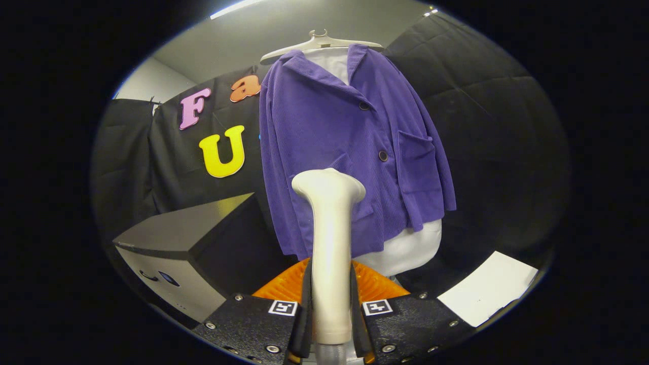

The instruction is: Iron the clothes twice with a garment steamer, once on the left side and once on the right side.

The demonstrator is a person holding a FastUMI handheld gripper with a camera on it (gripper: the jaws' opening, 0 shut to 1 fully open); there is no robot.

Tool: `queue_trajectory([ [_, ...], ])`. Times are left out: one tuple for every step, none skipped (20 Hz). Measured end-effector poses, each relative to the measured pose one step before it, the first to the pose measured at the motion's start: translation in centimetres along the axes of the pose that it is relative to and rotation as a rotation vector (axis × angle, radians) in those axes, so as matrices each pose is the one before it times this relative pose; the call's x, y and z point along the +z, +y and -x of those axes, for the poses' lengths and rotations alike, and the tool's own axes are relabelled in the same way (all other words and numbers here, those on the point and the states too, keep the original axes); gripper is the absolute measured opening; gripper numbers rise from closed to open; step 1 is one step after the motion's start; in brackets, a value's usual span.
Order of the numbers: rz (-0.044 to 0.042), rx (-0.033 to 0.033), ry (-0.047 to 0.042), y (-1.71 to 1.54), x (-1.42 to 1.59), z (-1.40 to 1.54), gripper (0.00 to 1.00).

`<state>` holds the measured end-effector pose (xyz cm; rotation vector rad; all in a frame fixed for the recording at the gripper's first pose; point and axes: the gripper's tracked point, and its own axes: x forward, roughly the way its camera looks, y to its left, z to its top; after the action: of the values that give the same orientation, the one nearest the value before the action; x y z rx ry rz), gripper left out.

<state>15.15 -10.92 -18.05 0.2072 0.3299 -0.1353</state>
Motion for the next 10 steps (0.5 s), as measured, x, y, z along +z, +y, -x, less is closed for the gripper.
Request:
queue_trajectory([
  [0.00078,-0.00897,0.01225,-0.436,-1.029,0.388,0.32],
  [-0.00034,-0.00893,0.01000,-0.318,-0.783,0.422,0.32],
  [0.00160,-0.00657,0.01074,-0.351,-0.866,0.499,0.32],
  [0.00359,-0.00513,0.00877,-0.302,-0.711,0.623,0.32],
  [0.00334,-0.00496,0.00909,-0.249,-0.794,0.526,0.32],
  [0.00202,-0.00351,0.00956,-0.314,-0.624,0.797,0.32],
  [0.00094,-0.00448,0.00180,-0.188,-0.410,0.869,0.32],
  [0.00155,-0.00231,-0.00262,-0.096,-0.191,1.035,0.32],
  [0.00288,-0.00054,-0.01211,-0.002,0.152,0.976,0.32],
  [0.00411,-0.00482,-0.01642,-0.133,0.333,1.103,0.32],
])
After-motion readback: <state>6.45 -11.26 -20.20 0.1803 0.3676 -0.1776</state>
